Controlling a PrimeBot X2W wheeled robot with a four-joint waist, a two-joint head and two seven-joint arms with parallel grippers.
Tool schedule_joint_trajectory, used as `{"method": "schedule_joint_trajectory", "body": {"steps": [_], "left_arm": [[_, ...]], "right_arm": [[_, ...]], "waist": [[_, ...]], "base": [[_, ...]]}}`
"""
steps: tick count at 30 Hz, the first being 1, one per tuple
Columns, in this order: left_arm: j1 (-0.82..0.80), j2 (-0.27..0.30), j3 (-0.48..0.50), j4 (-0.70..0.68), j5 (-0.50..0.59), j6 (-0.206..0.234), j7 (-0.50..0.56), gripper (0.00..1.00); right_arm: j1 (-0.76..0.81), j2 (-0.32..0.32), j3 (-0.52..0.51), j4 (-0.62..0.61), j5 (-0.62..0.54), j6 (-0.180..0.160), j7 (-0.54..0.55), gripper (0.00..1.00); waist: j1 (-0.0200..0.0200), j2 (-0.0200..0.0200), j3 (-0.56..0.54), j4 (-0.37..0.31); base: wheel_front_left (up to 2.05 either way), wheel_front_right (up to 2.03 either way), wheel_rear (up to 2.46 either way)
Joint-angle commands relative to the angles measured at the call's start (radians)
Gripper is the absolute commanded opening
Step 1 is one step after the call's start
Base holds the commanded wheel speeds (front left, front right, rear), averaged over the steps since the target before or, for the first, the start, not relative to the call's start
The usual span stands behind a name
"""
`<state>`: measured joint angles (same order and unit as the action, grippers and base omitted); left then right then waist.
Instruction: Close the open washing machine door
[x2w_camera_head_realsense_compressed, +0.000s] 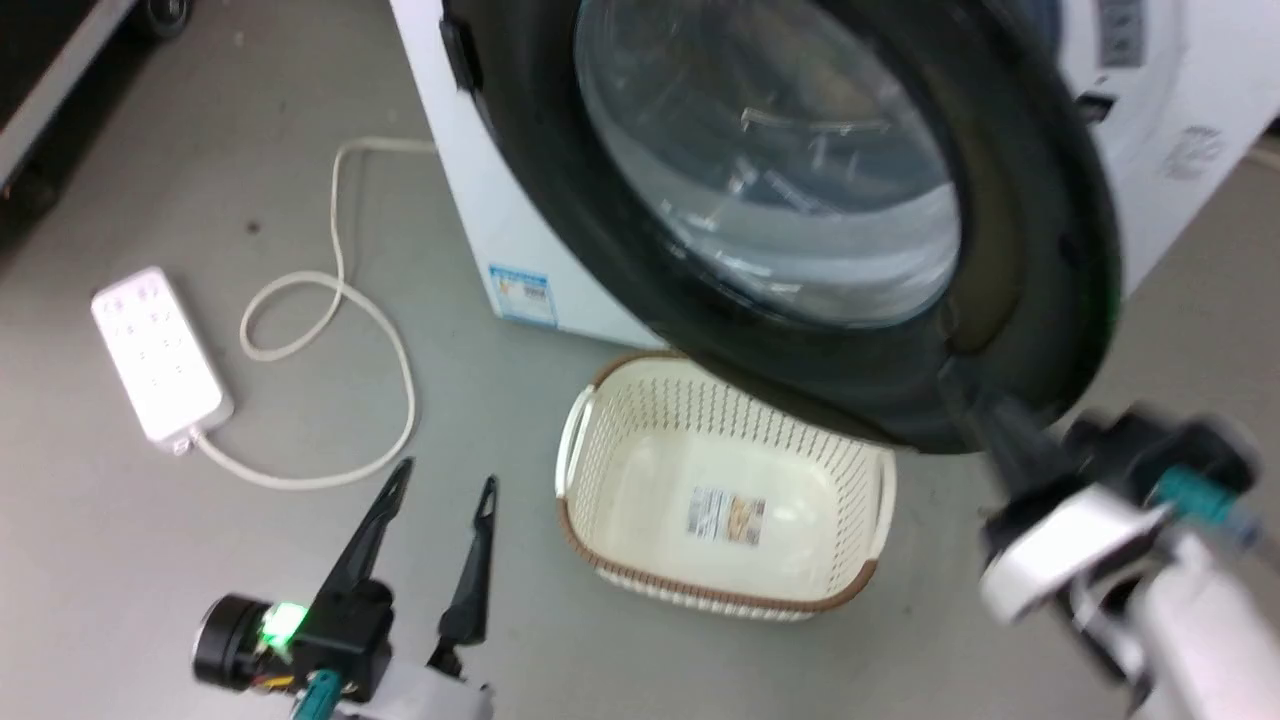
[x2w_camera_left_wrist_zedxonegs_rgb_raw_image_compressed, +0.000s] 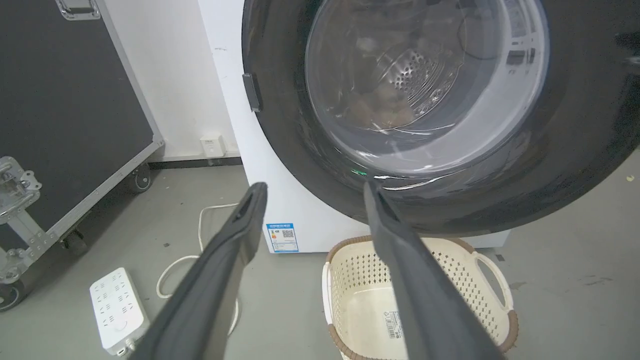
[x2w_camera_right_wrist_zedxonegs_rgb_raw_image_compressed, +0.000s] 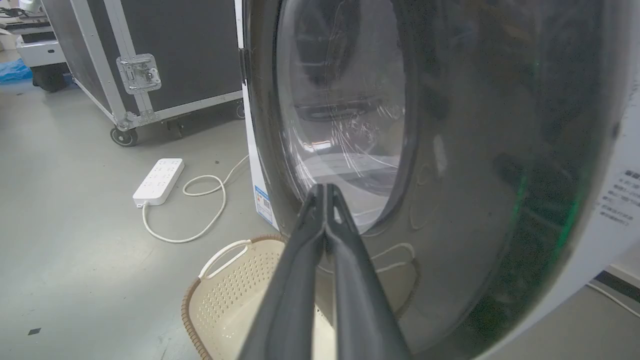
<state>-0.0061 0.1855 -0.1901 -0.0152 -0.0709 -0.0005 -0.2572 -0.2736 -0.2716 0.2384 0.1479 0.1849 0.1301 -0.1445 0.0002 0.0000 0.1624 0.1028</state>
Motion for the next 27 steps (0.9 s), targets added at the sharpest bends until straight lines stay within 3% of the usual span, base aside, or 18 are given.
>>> {"method": "schedule_joint_trajectory", "body": {"steps": [1, 6, 13, 22, 27], "left_arm": [[-0.022, -0.009, -0.006, 0.0, 0.007, -0.005, -0.004, 1.0], [-0.064, -0.028, -0.017, 0.003, 0.018, -0.013, -0.004, 1.0], [-0.101, -0.048, -0.022, -0.003, 0.029, -0.015, -0.005, 1.0], [-0.142, -0.066, -0.029, 0.006, 0.035, -0.022, -0.005, 1.0], [-0.148, -0.074, -0.032, 0.011, 0.039, -0.021, -0.005, 1.0]], "right_arm": [[-0.043, -0.024, -0.003, 0.018, 0.023, 0.001, 0.015, 0.0], [-0.183, -0.11, -0.017, 0.101, 0.088, 0.001, 0.063, 0.0], [-0.367, -0.183, -0.061, 0.234, 0.149, 0.001, 0.101, 0.0], [-0.589, -0.215, -0.16, 0.434, 0.16, 0.001, 0.117, 0.0], [-0.669, -0.202, -0.226, 0.531, 0.147, 0.001, 0.083, 0.0]], "waist": [[-0.0002, 0.0, 0.043, 0.025], [-0.0002, 0.0, 0.097, 0.054], [-0.0002, 0.0, 0.16, 0.082], [-0.0002, 0.0, 0.21, 0.107], [-0.0002, 0.0, 0.213, 0.111]], "base": [[0.0, 0.0, 0.0], [0.0, 0.0, 0.0], [0.0, 0.0, 0.0], [0.0, 0.0, 0.0], [0.0, 0.0, 0.0]]}}
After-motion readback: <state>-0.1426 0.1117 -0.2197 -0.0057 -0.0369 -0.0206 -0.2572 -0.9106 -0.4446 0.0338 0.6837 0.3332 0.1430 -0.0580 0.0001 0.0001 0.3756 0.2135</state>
